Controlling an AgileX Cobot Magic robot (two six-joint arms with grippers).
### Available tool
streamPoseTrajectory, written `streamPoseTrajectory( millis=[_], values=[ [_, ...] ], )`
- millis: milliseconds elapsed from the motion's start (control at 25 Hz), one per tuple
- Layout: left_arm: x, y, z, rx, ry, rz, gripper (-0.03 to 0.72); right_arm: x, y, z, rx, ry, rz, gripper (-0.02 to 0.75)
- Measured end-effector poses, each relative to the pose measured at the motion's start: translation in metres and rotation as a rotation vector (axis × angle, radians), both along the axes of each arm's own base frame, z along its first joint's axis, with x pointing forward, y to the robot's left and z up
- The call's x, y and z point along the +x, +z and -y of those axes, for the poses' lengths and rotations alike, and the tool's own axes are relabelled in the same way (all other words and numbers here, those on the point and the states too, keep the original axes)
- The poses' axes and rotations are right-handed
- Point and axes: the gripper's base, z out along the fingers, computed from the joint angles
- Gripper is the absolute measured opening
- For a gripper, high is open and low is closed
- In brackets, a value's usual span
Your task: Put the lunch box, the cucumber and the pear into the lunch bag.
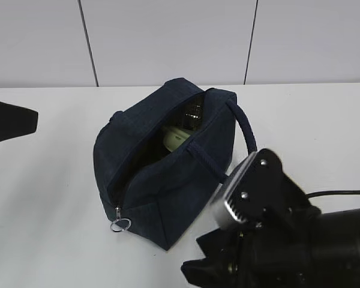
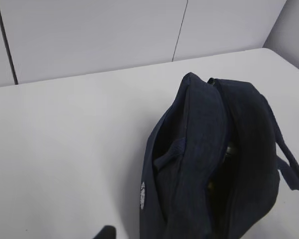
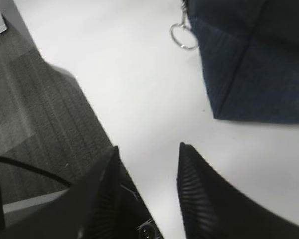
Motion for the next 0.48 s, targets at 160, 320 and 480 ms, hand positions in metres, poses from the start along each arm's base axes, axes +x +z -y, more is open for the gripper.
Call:
streamPoseTrajectory(
  millis=[160,320,480],
  values=[
    [-0.001,-0.001,0.000,0.016,-0.007,-0.010,0.316,0.001,-0.008,-0.006,0.000,0.027,-0.039,0.275],
    [-0.001,-0.002,0.000,0.018,-0.008,-0.014,0.297,0.005,-0.002,-0.010,0.016,0.031,-0.023,0.269],
    [-0.001,-0.002,0.000,0.019,-0.010,-0.018,0.288,0.008,0.003,-0.013,0.030,0.033,-0.011,0.269]
  ],
)
